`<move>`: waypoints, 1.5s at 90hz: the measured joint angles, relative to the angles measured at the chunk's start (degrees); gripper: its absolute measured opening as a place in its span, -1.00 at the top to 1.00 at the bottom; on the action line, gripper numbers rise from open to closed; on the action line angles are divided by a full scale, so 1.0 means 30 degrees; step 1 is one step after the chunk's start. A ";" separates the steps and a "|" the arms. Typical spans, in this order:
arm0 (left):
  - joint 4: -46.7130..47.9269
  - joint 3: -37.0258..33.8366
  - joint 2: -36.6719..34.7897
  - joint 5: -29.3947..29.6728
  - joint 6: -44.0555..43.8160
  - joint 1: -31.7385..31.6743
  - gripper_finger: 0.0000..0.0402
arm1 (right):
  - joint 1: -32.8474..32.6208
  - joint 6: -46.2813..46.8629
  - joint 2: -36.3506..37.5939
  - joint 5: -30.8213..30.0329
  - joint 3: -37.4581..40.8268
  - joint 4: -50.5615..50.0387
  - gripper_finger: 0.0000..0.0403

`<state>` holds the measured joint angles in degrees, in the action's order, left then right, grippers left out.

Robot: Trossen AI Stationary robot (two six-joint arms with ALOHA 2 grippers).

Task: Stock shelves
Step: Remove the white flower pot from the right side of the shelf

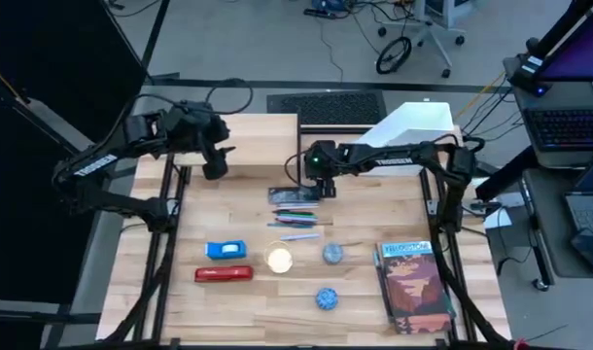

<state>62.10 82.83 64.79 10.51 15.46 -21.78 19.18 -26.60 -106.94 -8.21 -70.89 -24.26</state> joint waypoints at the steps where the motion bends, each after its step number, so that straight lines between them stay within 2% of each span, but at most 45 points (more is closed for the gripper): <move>1: -0.0001 0.0000 0.0000 -0.0005 0.0000 0.0000 -0.05 | 0.0000 -0.0066 -0.0017 0.0002 0.0000 -0.0019 -0.08; 11: 0.0002 0.0000 0.0000 -0.0033 0.0000 0.0000 -0.05 | 0.0005 -0.0709 -0.0121 0.0015 -0.0029 -0.0183 -0.05; 19: -0.0005 0.0000 0.0000 -0.0033 0.0000 0.0000 -0.05 | 0.0011 -0.1313 -0.0121 -0.0015 -0.0029 -0.0247 0.06; 46: -0.0013 0.0000 0.0000 -0.0040 -0.0002 0.0000 -0.05 | 0.0244 -0.1475 -0.0150 -0.0330 -0.0022 -0.0454 0.76; 56: -0.0013 0.0000 0.0000 -0.0040 -0.0007 0.0000 -0.05 | 0.0415 -0.1350 -0.0148 -0.0015 -0.0029 -0.0723 0.94; 73: -0.0013 0.0000 0.0006 -0.0040 -0.0007 0.0000 -0.05 | 0.0373 -0.0941 0.0565 -0.0190 0.0086 -0.1900 0.94; 92: -0.0027 0.0000 0.0007 -0.0039 -0.0007 0.0000 -0.05 | -0.0598 0.2188 0.3051 0.0242 0.0044 -0.5697 0.98; 106: -0.0107 0.0000 0.0007 -0.0033 0.0000 0.0000 -0.05 | -0.2178 0.5194 0.4540 0.1415 0.0037 -0.8015 0.98; 116: -0.0107 0.0000 0.0007 -0.0033 0.0028 0.0000 -0.05 | -0.3477 0.7278 0.4724 0.2360 0.0044 -0.9519 0.99; 125: -0.0107 0.0000 0.0007 -0.0033 0.0015 0.0000 -0.05 | -0.4636 0.9072 0.4775 0.3156 0.0052 -0.9685 0.99; 135: -0.0100 0.0000 0.0007 -0.0033 -0.0036 0.0000 -0.05 | -0.5983 1.0916 0.4775 0.3141 0.0735 -0.9537 0.99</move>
<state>61.80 82.83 64.82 10.41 15.35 -21.78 1.23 6.14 -92.62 1.22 -68.69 -52.87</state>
